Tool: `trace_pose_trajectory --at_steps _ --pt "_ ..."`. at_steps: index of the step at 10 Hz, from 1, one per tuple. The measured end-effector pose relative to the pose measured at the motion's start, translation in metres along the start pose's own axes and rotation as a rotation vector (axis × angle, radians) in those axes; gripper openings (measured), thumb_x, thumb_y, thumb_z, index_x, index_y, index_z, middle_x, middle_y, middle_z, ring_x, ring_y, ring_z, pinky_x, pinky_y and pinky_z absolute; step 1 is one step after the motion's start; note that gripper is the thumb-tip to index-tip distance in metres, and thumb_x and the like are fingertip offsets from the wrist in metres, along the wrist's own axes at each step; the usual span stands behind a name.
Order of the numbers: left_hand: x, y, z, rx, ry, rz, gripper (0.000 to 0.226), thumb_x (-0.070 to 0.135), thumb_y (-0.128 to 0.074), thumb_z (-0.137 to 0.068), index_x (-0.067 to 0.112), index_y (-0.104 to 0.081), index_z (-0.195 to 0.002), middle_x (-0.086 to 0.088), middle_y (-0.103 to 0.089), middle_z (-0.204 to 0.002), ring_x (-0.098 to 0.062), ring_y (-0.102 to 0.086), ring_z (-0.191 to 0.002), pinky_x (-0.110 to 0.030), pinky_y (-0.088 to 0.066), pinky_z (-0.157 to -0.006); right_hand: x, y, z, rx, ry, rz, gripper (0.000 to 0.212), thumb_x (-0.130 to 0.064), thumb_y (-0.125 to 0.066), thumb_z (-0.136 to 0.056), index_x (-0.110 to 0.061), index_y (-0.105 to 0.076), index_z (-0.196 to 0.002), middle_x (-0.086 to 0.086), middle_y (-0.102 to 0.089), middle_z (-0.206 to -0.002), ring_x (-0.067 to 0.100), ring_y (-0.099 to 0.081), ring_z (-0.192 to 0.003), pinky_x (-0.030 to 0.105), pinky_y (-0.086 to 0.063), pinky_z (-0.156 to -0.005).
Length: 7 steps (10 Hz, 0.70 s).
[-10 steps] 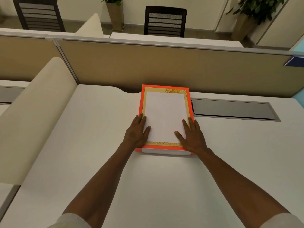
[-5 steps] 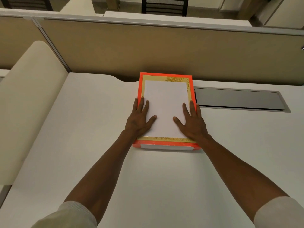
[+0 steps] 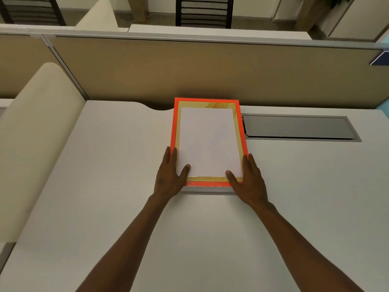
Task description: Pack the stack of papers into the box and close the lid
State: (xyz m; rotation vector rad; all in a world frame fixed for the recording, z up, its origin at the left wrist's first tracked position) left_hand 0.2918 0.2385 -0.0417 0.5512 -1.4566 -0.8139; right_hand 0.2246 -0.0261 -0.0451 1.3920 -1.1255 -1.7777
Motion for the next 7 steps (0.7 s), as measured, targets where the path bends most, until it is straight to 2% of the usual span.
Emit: trace_pose_trajectory --at_steps 1,2,3,4,5,6,7 --pt "-0.002 -0.006 0.013 0.002 -0.034 -0.006 0.082 0.047 -0.048 -0.101 0.013 -0.007 -0.162 -0.008 -0.005 -0.171 -0.03 -0.022 -0.156 -0.041 -0.03 -0.12 -0.001 -0.011 0.009 0.022 0.08 0.06 0.087 -0.063 -0.031 -0.095 -0.011 -0.002 -0.159 0.009 0.004 -0.168 0.033 -0.03 -0.148 0.042 -0.038 -0.113" --pt "0.0 -0.009 0.015 -0.013 -0.029 0.003 0.081 0.047 -0.045 -0.102 0.014 -0.003 -0.162 -0.008 -0.001 -0.171 -0.03 -0.02 -0.156 -0.041 -0.033 -0.119 0.001 -0.012 0.008 0.033 0.074 0.093 0.088 -0.067 -0.024 -0.095 -0.01 -0.003 -0.158 0.01 0.003 -0.168 0.033 -0.04 -0.142 0.042 -0.046 -0.108" --pt "-0.001 -0.011 0.016 -0.025 -0.027 -0.023 0.08 0.049 -0.041 -0.103 0.015 0.001 -0.162 -0.008 0.002 -0.171 -0.03 -0.02 -0.156 -0.043 -0.037 -0.118 0.002 -0.013 0.008 0.021 0.063 0.099 0.091 -0.071 -0.015 -0.091 -0.01 -0.002 -0.158 0.01 0.003 -0.168 0.034 -0.042 -0.14 0.043 -0.048 -0.106" --pt "-0.002 -0.013 0.018 -0.062 -0.002 -0.06 0.08 0.052 -0.037 -0.102 0.016 0.003 -0.162 -0.008 0.003 -0.171 -0.032 -0.023 -0.155 -0.046 -0.039 -0.118 0.001 -0.011 0.01 -0.021 0.04 0.083 0.093 -0.072 -0.013 -0.09 -0.01 -0.001 -0.158 0.01 0.006 -0.167 0.034 -0.04 -0.141 0.044 -0.047 -0.107" --pt "-0.002 -0.009 0.017 -0.097 0.045 -0.209 0.08 0.057 -0.033 -0.101 0.015 -0.003 -0.162 -0.011 -0.002 -0.171 -0.036 -0.03 -0.152 -0.055 -0.027 -0.122 0.0 -0.011 0.01 -0.14 0.029 0.04 0.093 -0.07 -0.021 -0.091 -0.012 0.005 -0.158 0.009 0.014 -0.167 0.036 -0.026 -0.148 0.046 -0.038 -0.115" --pt "0.01 0.0 0.018 -0.08 0.033 -0.302 0.078 0.056 -0.037 -0.101 0.013 -0.01 -0.161 -0.014 -0.01 -0.17 -0.036 -0.027 -0.153 -0.06 -0.02 -0.124 0.004 -0.002 0.008 -0.212 0.023 0.016 0.091 -0.068 -0.029 -0.093 -0.015 0.006 -0.158 0.008 0.015 -0.167 0.036 -0.019 -0.151 0.048 -0.032 -0.118" --pt "0.04 0.015 0.016 -0.024 -0.043 -0.355 0.078 0.054 -0.044 -0.099 0.014 -0.015 -0.16 -0.014 -0.014 -0.17 -0.036 -0.019 -0.155 -0.058 -0.021 -0.124 0.008 0.03 0.003 -0.17 0.001 0.02 0.09 -0.069 -0.034 -0.092 -0.02 0.003 -0.158 0.008 0.008 -0.168 0.037 -0.018 -0.151 0.052 -0.031 -0.116"
Point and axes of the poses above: each hand's wrist, its own z-axis away from the middle knuckle, its own y-axis out of the back of the hand, x = y × z, the point moved 10 cm from there along -z, towards the middle knuckle
